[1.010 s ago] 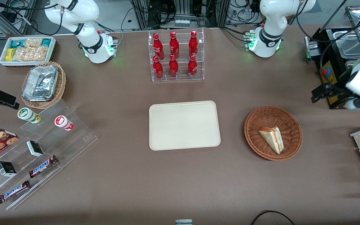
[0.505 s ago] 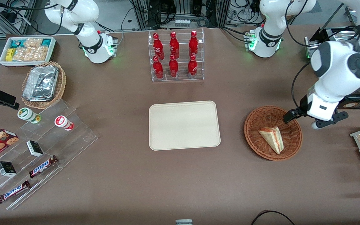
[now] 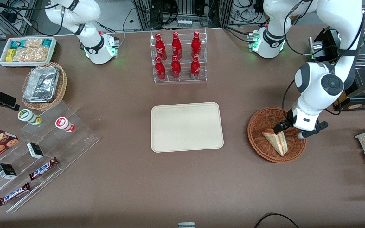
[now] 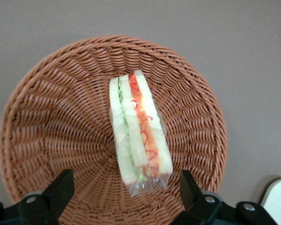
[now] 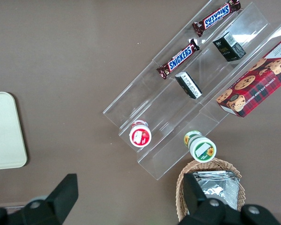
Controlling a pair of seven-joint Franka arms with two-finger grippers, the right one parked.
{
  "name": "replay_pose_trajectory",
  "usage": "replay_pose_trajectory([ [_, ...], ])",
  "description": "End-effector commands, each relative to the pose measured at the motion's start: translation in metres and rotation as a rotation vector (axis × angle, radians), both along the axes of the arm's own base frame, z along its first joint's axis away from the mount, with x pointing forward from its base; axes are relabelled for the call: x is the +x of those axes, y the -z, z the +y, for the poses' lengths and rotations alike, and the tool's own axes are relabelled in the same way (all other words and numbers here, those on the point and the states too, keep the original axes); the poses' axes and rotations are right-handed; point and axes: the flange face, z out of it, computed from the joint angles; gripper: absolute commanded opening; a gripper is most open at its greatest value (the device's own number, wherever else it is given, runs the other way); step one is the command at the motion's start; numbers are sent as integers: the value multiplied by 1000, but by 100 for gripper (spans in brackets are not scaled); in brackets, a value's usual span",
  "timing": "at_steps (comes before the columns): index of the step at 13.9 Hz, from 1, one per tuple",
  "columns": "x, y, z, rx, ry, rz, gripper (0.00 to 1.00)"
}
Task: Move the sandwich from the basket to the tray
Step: 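Lower the left gripper and close it on the wrapped sandwich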
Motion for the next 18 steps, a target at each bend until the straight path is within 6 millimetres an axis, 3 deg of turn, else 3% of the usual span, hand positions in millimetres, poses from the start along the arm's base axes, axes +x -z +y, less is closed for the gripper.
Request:
replay_pose_trajectory([
  [1, 3, 13, -6, 0, -12, -3, 100],
  [5, 5, 37, -10, -9, -9, 1, 99],
  [6, 5, 38, -21, -12, 10, -12, 90],
  [10, 12, 43, -26, -20, 0, -20, 3],
  [13, 16, 33, -25, -17, 8, -38, 0],
  [15, 16, 17, -23, 2, 25, -58, 0],
  [17, 12, -12, -23, 39, 50, -37, 0],
  [18, 11, -38, -22, 65, 62, -28, 0],
])
